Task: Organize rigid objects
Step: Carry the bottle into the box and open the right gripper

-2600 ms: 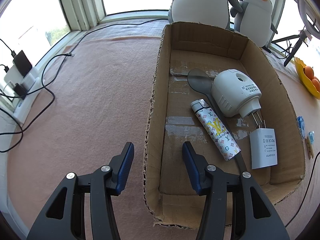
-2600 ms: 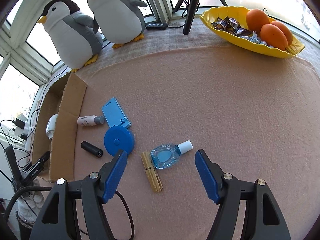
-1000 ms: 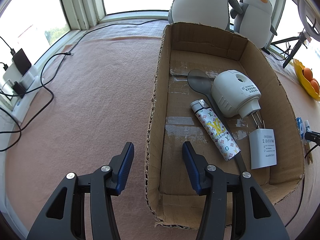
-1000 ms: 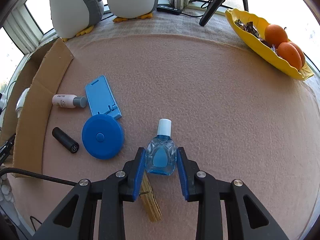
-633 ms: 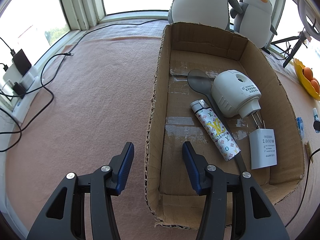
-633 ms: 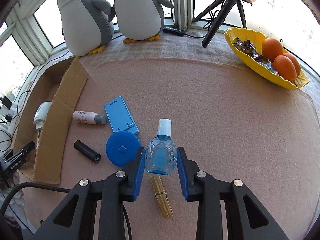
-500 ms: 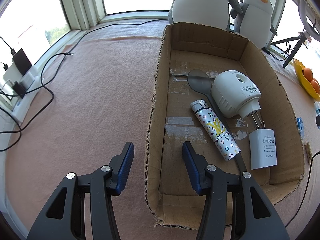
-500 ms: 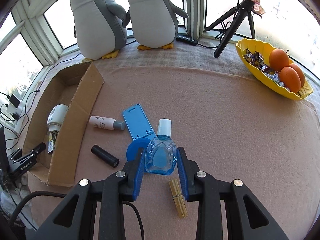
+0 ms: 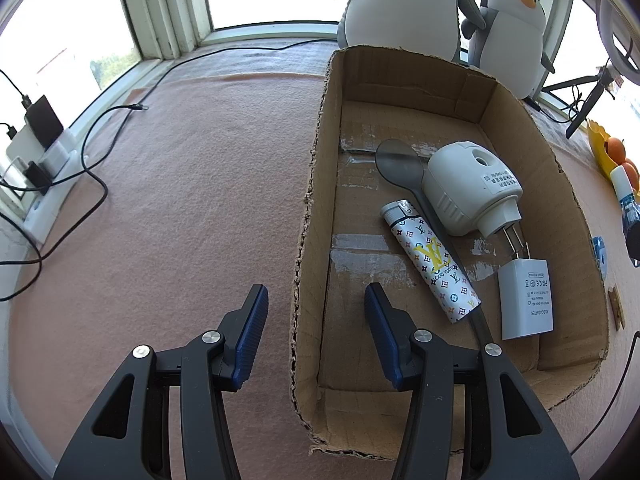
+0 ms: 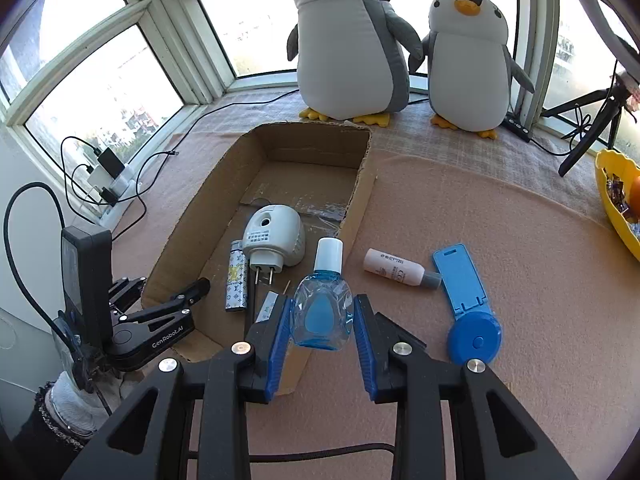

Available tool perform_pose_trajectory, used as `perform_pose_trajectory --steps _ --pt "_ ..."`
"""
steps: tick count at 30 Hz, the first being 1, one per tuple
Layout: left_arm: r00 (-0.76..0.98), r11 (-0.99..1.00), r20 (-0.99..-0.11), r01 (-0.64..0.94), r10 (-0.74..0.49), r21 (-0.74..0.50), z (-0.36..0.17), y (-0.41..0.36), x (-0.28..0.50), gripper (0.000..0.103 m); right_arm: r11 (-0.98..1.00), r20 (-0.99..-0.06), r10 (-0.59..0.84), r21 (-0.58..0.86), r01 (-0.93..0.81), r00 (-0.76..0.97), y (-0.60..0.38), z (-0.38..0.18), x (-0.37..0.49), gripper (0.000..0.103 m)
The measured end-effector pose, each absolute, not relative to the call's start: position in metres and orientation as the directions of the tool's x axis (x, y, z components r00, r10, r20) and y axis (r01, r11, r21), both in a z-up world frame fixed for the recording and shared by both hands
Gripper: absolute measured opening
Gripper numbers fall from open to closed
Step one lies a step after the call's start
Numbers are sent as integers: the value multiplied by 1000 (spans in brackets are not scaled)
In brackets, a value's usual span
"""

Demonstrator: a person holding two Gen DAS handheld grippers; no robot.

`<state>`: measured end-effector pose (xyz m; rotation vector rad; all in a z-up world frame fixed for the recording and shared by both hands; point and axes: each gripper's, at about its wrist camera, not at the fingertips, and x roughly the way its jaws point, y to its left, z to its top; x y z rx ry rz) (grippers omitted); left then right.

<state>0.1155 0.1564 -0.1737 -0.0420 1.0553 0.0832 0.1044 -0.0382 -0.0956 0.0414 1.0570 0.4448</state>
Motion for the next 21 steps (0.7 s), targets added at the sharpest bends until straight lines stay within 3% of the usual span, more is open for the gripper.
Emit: perform_pose_trajectory --steps 21 --pt "493 996 -869 -89 44 -1 -174 158 114 51 879 -867 387 244 -409 314 27 -134 100 28"
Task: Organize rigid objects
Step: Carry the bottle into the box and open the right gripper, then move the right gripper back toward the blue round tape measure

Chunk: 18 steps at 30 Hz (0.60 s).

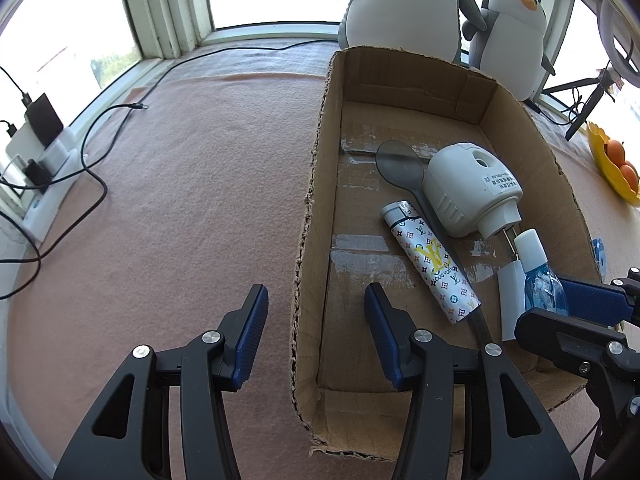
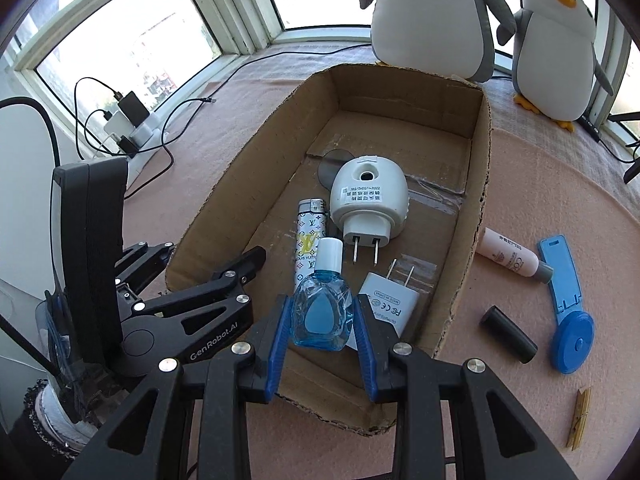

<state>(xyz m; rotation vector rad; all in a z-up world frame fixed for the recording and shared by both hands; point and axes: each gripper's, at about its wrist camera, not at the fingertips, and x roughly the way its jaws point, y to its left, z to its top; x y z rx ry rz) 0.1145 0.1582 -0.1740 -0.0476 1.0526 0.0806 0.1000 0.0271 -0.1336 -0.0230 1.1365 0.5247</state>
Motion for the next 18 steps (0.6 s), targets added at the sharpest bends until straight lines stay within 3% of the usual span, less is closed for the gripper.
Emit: perform_pose_trajectory --steps 6,8,10,18 --pt "493 996 -869 -88 44 0 -174 158 115 51 878 -861 399 260 -402 315 24 -134 103 29" --pt "493 996 -869 -88 45 2 -174 158 114 51 869 -852 425 288 -402 307 22 -133 104 49" --pt "493 996 -869 -88 45 2 -174 158 115 51 868 -840 431 285 -407 330 20 -128 102 56" --pt "493 996 -869 -90 46 2 -174 158 114 51 876 -827 417 254 -411 377 6 -113 97 57"
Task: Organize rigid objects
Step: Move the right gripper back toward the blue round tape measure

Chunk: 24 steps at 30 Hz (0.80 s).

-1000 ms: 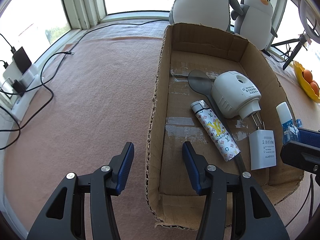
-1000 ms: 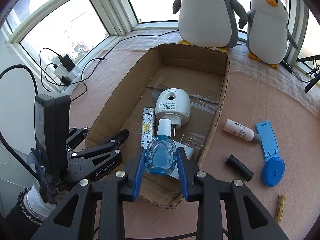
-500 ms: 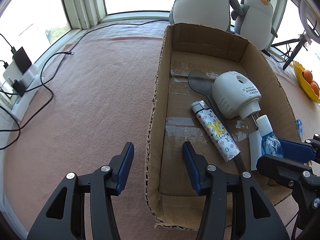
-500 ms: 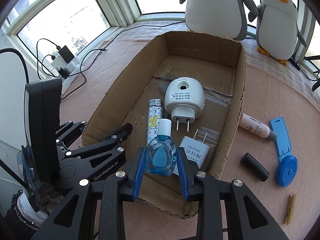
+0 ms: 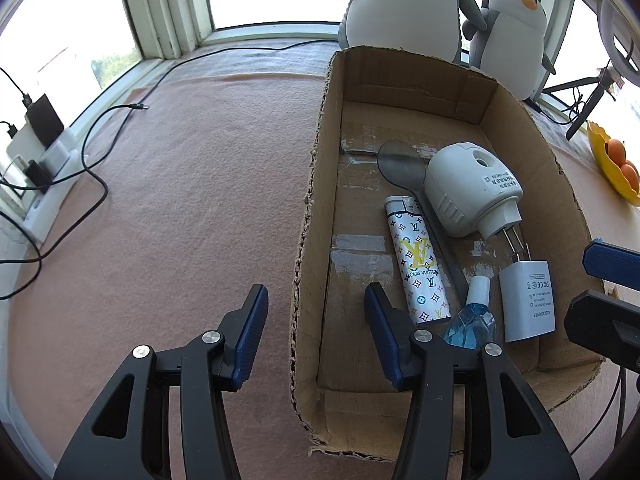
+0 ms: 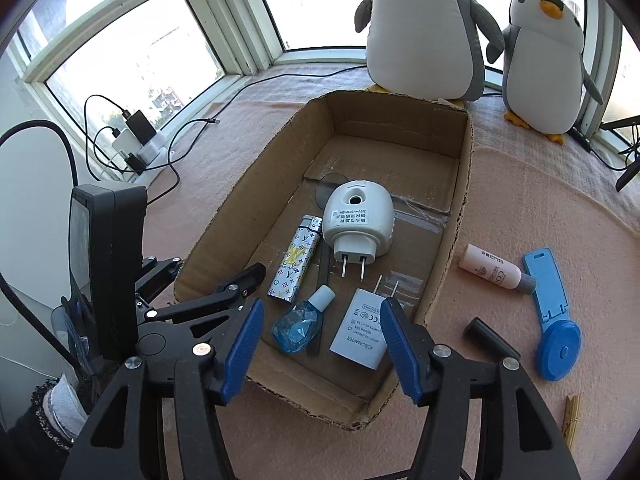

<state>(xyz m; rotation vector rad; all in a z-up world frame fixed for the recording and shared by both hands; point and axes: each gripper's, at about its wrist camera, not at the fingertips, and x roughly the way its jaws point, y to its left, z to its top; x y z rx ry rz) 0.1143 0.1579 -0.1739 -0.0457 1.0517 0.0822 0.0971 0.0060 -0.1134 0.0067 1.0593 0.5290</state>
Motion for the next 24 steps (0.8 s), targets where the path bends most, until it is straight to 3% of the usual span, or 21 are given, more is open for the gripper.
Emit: perform_pose_trajectory --steps 9,24 --pt "494 996 -868 -89 46 2 -174 158 114 51 888 -792 434 295 -352 430 -45 -99 96 61" --pt "493 996 -869 -89 46 3 -174 158 114 51 946 -847 253 115 -305 467 -122 -111 96 60"
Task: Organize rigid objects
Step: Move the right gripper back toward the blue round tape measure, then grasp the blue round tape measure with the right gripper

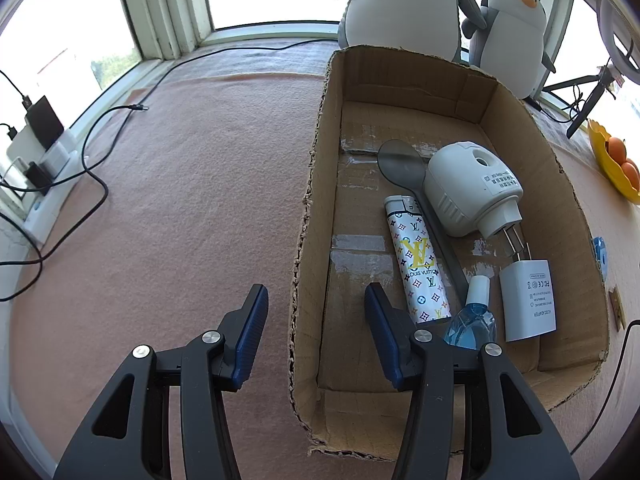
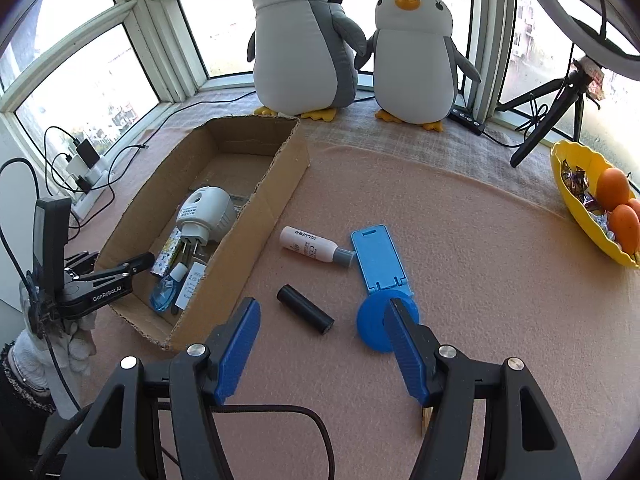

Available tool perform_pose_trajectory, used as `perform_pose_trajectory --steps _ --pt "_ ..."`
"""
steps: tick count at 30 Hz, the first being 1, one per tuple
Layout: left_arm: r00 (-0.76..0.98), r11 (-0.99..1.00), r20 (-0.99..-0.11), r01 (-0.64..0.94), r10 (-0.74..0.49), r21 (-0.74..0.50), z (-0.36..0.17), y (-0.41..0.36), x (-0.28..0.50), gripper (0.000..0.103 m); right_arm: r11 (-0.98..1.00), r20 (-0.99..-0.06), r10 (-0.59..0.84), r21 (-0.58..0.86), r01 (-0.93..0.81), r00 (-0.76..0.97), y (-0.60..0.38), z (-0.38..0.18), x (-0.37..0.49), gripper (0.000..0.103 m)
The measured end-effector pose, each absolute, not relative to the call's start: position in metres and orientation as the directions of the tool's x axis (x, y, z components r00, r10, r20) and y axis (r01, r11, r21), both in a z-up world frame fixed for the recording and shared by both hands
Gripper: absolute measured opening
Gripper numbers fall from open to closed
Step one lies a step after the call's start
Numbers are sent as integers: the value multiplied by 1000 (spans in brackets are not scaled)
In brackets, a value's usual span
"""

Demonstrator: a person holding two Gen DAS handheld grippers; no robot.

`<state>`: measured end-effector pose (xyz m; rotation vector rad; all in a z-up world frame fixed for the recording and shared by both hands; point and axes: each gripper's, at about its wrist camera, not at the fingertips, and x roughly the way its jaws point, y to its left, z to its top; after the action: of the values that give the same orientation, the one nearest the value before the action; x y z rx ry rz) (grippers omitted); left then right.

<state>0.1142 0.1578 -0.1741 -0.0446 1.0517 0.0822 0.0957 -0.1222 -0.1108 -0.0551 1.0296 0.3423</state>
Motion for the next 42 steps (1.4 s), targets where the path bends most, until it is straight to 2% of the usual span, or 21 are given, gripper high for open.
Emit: perform_pose_trajectory --steps 7,18,30,36,39,42 --pt "494 996 -868 -89 47 3 -174 158 114 51 956 -881 188 63 -285 434 -138 -134 99 60" --pt "494 996 -868 -91 43 -2 -175 158 114 51 961 -908 205 117 -249 365 -141 -160 117 60" --pt "494 996 -868 -91 43 -2 -175 158 114 51 964 -923 184 102 -247 338 -139 -173 128 60" --pt "494 996 -868 -91 44 -2 -175 158 114 51 965 -926 180 100 -244 331 -139 -177 132 53" --pt "494 996 -868 -91 44 -2 -175 158 114 51 965 -929 180 103 -242 322 -141 -178 134 46" --pt "494 996 -868 -92 43 -2 -175 158 114 51 965 -928 185 110 -239 322 -142 -179 134 46"
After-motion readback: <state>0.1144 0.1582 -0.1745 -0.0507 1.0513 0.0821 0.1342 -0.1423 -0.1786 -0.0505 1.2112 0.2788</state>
